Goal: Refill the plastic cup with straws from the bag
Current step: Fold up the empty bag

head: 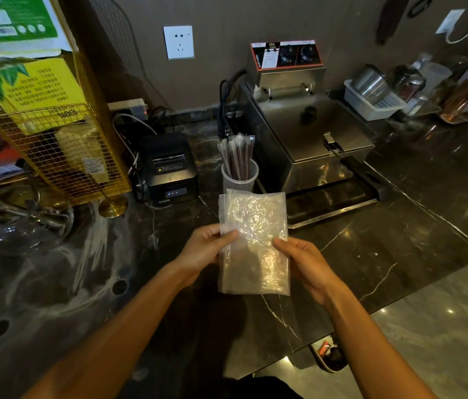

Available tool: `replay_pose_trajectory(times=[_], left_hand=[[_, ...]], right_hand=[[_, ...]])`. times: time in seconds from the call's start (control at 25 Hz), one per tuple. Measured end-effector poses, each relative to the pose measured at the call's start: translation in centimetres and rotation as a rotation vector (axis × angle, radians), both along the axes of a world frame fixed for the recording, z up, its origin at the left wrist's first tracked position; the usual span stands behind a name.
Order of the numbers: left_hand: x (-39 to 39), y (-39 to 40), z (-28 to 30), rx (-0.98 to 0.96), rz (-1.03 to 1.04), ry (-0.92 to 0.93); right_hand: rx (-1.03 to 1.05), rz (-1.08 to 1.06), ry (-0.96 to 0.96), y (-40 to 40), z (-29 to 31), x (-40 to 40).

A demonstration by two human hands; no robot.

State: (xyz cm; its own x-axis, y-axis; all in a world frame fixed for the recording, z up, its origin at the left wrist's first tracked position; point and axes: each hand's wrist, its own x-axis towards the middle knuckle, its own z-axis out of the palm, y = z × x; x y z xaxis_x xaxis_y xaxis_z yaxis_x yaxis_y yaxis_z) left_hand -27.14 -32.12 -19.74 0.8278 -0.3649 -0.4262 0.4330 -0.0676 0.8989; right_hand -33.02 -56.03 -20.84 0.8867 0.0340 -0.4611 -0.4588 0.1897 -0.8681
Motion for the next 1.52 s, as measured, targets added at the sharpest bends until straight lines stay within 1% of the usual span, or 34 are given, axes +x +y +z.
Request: replay_pose_trajectory(times=[0.16, 0.28, 0.36, 0.44, 0.52, 0.64, 0.8, 0.88, 0.96, 1.08, 1.24, 1.32, 1.4, 1.48, 1.52], left_hand=[[-0.2, 0.5, 0.2, -0.031, -0.066, -0.007], [-0.2, 0.8, 0.0, -0.048, -0.002, -0.068], [-0.2, 1.2, 0.0, -0.065, 0.004, -0.093], [0.0, 1.8, 0.5, -0.074, -0.014, -0.093], [0.3, 2.5, 0.8, -0.068, -0.052, -0.078], [0.4, 3.1, 0.7, -0.061, -0.093, -0.067], [0.4, 3.6, 0.6, -0.156, -0.096, -0.003], [0.2, 3.7, 0.5, -0.172, -0.078, 0.041], [-0.1, 4.0, 0.3, -0.159, -0.083, 0.053], [-0.4, 4.0, 0.6, -0.131, -0.109, 0.04], [-0.5, 4.0, 1.2, -0.082, -0.119, -0.047], [-0.5, 4.2, 1.3, -0.047, -0.109, -0.096], [-0.5, 4.3, 1.3, -0.018, -0.098, -0.129], [-0.5, 4.2, 1.2, 0.015, -0.094, -0.157], [-0.6, 4.1, 1.2, 0.032, -0.096, -0.165]], right_hand=[[-0.031, 0.016, 0.015, 0.2, -0.1, 0.4], [-0.039, -0.033, 0.0, 0.8, 0.2, 0.8], [-0.065, -0.059, -0.01, 1.1, 0.5, 1.1], [-0.103, -0.032, -0.03, 1.2, 0.8, 1.4], [-0.096, 0.016, -0.038, 1.3, 1.3, 1.5], [-0.038, 0.031, -0.038, 1.4, 1.4, 1.7], [0.138, -0.016, -0.049, 1.7, 1.1, 1.7], [0.201, -0.043, -0.044, 1.8, 0.9, 1.6], [0.216, -0.066, -0.042, 2.0, 1.0, 1.5], [0.196, -0.046, -0.031, 2.1, 1.3, 1.2], [0.17, -0.046, -0.02, 2.2, 1.8, 0.7], [0.224, -0.056, 0.003, 2.1, 1.8, 0.3], [0.234, 0.021, 0.061, 1.7, 1.8, -0.3], [0.156, 0.131, 0.096, 1.5, 1.5, -1.2], [0.129, 0.151, 0.104, 1.6, 1.5, -1.7]])
